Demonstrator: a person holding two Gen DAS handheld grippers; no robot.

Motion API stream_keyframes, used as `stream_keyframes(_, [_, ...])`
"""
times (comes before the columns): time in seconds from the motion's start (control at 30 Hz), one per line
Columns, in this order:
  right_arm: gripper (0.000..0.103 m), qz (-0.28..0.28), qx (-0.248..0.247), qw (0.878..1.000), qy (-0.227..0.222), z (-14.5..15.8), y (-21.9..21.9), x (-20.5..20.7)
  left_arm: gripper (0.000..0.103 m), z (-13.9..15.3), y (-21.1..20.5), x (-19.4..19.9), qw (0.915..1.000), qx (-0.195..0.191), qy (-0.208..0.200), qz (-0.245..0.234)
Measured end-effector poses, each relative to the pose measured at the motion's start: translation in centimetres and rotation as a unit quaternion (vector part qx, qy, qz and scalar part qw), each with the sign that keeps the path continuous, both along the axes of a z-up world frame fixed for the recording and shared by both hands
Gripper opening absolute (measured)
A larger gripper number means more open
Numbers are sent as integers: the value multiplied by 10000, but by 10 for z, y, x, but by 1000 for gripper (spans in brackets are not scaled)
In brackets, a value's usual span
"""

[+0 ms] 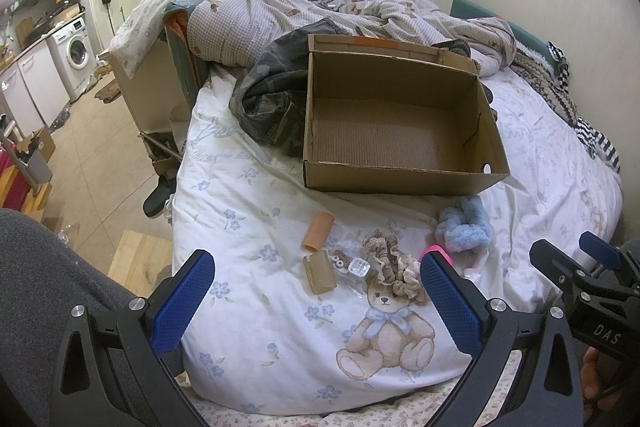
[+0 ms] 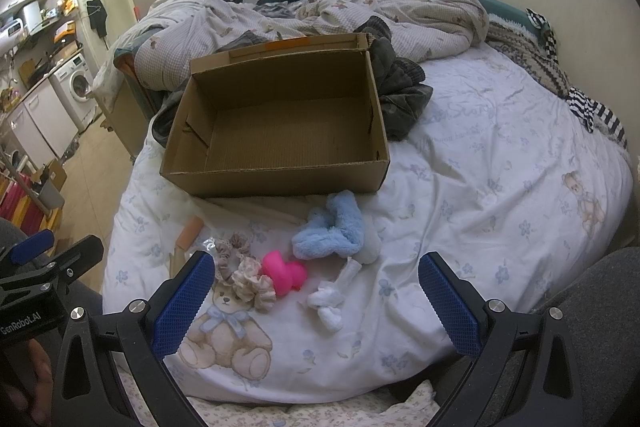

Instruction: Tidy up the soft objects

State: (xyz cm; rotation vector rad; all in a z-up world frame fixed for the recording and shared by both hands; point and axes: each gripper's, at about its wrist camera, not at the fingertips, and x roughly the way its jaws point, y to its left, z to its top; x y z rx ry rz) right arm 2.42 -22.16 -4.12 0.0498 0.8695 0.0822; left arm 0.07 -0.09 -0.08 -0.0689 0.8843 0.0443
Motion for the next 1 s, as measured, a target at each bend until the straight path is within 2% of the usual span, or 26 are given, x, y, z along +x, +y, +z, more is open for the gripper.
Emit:
stream_keyframes(0.67, [103,11,1,10000,16,1,0,0,103,0,-3,0,10000,-57,0,16])
stream_keyframes(0.77, [103,2,-7,10000,93,1,1,-1,103,3,-3,5,9999,-35,144,13])
stream_keyframes(1.0, [103,130,388,9982,429,13,-7,27,103,15,15,39,9986,-94,466,213])
